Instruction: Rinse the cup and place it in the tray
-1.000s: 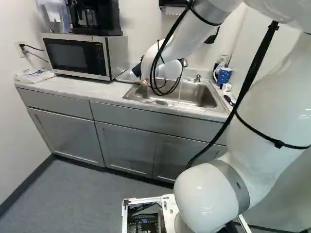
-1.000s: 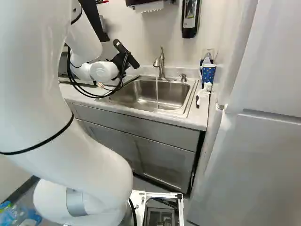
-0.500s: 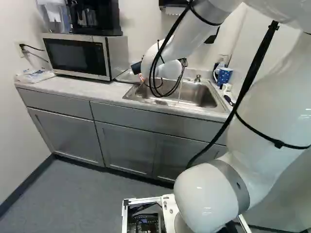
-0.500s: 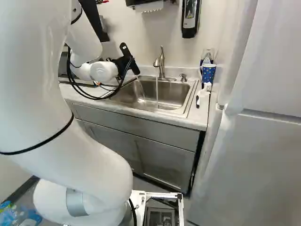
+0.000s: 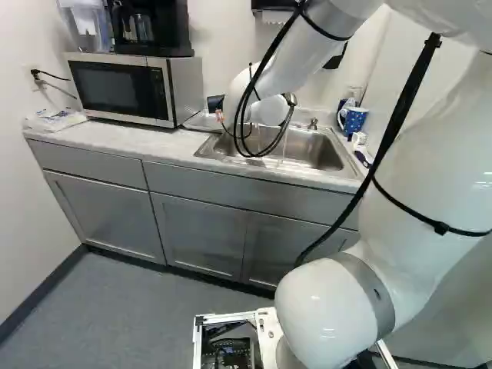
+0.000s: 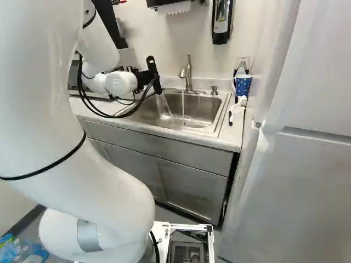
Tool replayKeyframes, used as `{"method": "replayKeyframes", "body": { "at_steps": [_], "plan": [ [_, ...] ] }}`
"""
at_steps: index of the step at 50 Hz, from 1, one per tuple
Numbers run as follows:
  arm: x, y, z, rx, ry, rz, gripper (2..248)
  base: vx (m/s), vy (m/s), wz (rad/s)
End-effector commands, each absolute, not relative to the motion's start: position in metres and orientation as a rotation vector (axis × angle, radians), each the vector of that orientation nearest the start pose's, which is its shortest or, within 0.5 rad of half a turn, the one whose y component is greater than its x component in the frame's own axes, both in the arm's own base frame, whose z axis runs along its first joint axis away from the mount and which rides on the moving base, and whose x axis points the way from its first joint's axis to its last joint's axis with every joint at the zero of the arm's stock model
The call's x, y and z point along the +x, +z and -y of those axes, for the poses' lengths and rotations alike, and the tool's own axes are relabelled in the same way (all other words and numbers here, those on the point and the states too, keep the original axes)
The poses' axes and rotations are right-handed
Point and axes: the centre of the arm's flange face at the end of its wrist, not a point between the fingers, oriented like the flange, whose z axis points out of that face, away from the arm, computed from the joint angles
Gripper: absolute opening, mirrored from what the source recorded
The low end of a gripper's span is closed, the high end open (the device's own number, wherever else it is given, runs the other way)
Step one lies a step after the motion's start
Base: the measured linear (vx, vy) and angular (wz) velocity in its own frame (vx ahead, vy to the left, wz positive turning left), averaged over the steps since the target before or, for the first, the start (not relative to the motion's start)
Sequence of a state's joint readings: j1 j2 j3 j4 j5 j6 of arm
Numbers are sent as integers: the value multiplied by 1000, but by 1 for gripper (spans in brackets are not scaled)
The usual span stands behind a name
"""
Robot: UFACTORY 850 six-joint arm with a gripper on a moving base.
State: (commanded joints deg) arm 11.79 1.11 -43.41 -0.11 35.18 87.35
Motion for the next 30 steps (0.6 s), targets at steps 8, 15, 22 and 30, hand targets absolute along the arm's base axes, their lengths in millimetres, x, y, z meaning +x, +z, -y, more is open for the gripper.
{"method": "replayKeyframes", "body": {
  "at_steps": [8,15,22,30],
  "plan": [
    [476,539,-100,-1417,-953,-1194,120,0,0,0],
    [476,539,-100,-1363,-902,-1238,120,0,0,0],
    [476,539,-100,-1309,-850,-1280,120,0,0,0],
    [476,539,-100,-1247,-791,-1325,120,0,0,0]
  ]
}}
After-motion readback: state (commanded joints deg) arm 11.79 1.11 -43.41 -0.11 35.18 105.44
